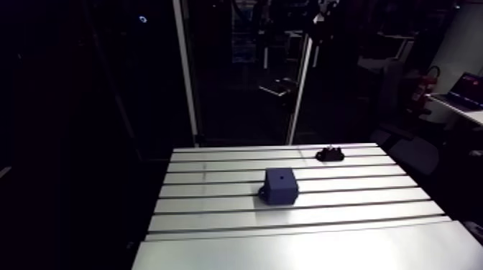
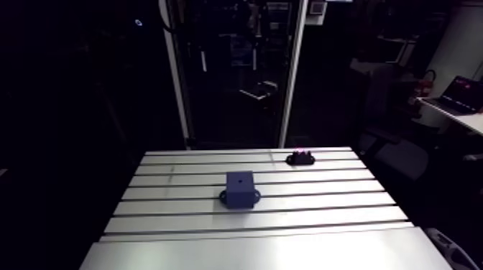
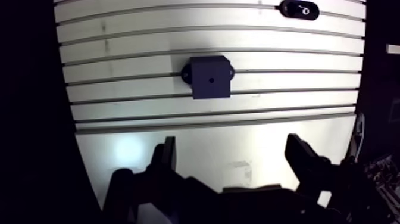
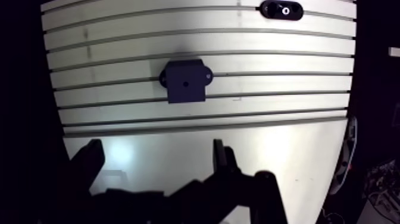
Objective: Pick up the M10 bolt and insert it into the hole until fully seated.
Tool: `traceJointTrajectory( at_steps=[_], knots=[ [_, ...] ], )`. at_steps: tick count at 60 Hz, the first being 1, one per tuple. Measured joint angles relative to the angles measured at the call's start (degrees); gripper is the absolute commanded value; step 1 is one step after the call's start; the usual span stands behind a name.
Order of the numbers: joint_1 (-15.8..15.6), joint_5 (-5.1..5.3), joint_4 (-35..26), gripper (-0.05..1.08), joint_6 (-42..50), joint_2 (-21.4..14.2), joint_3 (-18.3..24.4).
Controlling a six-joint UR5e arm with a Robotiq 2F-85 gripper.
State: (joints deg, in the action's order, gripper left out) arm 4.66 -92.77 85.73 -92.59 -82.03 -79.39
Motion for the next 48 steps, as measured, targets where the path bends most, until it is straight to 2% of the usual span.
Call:
traceJointTrajectory(
  at_steps=[48],
  knots=[
    [0.00,-0.50,0.08,0.00,-0.09,-1.13,-0.79]
  ],
)
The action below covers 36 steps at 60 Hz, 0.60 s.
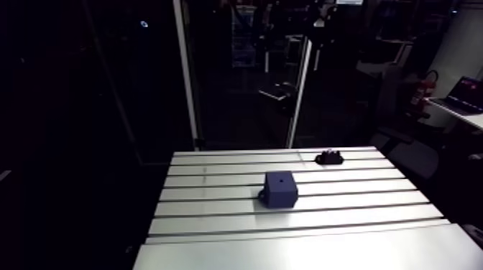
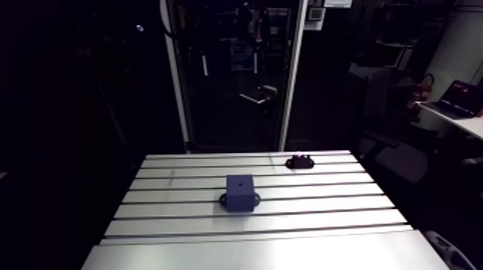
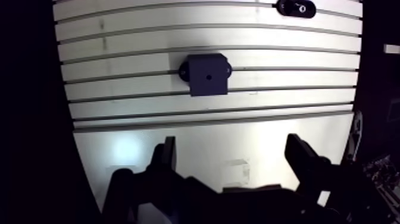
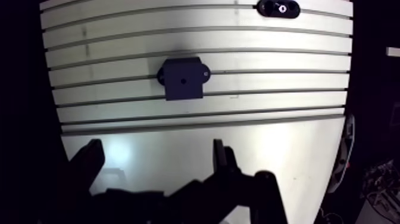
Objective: Pick up the M10 bolt and insert it into the hole until fully seated.
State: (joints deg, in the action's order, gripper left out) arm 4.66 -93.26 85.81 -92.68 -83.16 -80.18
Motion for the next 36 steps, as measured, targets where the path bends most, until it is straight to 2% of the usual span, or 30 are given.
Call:
traceJointTrajectory(
  at_steps=[36],
  knots=[
    [-0.05,0.44,0.01,0.00,-0.16,-0.09,0.20]
  ],
)
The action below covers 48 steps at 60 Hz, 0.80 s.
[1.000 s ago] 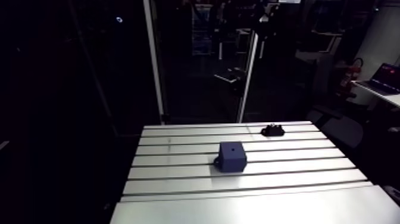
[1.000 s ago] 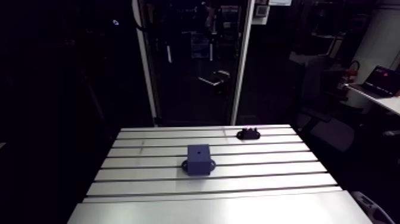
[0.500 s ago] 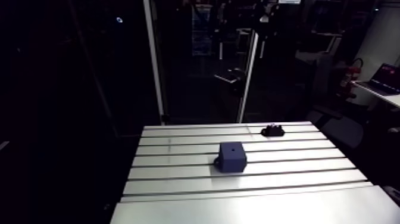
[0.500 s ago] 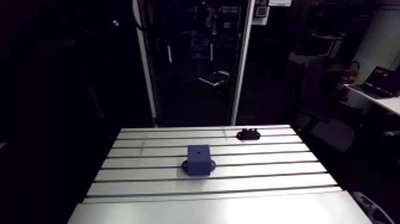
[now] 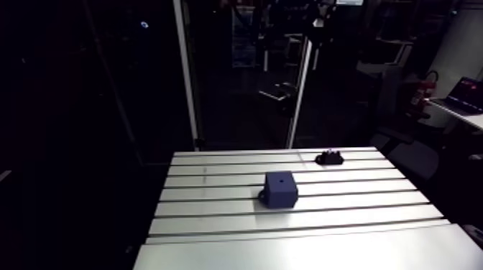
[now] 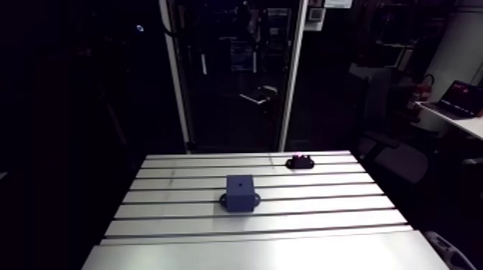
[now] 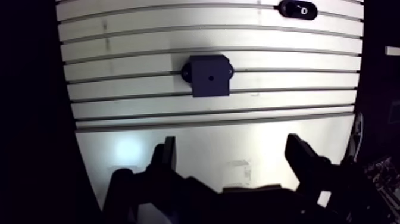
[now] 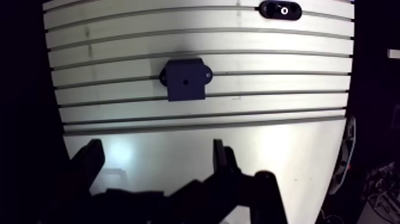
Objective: Pick up the M10 bolt and insert it into the hole until fully seated.
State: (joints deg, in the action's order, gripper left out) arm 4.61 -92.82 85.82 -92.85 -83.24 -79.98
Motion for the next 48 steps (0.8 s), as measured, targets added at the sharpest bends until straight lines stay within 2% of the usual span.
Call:
traceJointTrajectory(
  at_steps=[48],
  knots=[
    [-0.03,-0.04,0.08,0.00,-0.10,-0.02,-0.10]
  ],
)
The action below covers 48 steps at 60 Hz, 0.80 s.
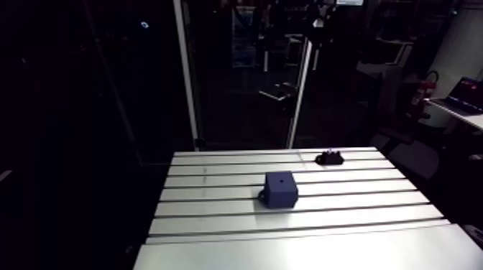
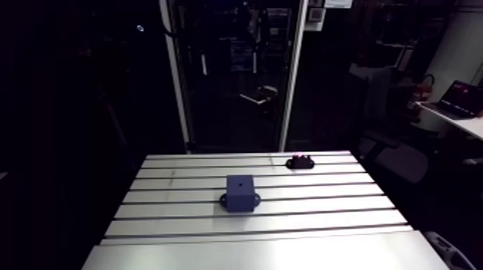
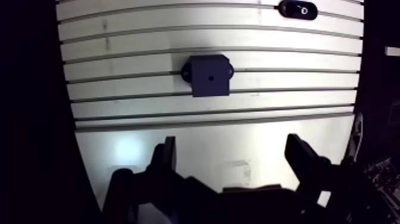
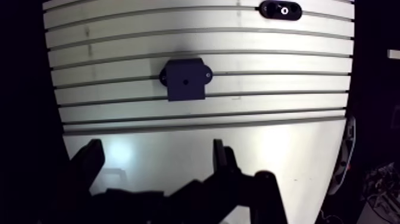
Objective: Pick up the M10 bolt and insert it into the hole until fully seated.
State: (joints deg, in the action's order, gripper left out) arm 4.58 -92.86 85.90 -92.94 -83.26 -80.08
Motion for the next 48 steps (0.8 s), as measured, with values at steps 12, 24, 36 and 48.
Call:
traceJointTrajectory(
  at_steps=[12,24,36,48],
  knots=[
    [-0.02,0.00,0.03,0.00,-0.09,0.07,0.11],
    [-0.03,0.00,0.15,0.00,-0.23,0.19,0.13],
    [0.53,-0.11,1.94,0.00,-2.25,0.38,-0.05],
    [3.19,-0.23,4.89,0.01,-6.69,1.42,0.11]
  ],
)
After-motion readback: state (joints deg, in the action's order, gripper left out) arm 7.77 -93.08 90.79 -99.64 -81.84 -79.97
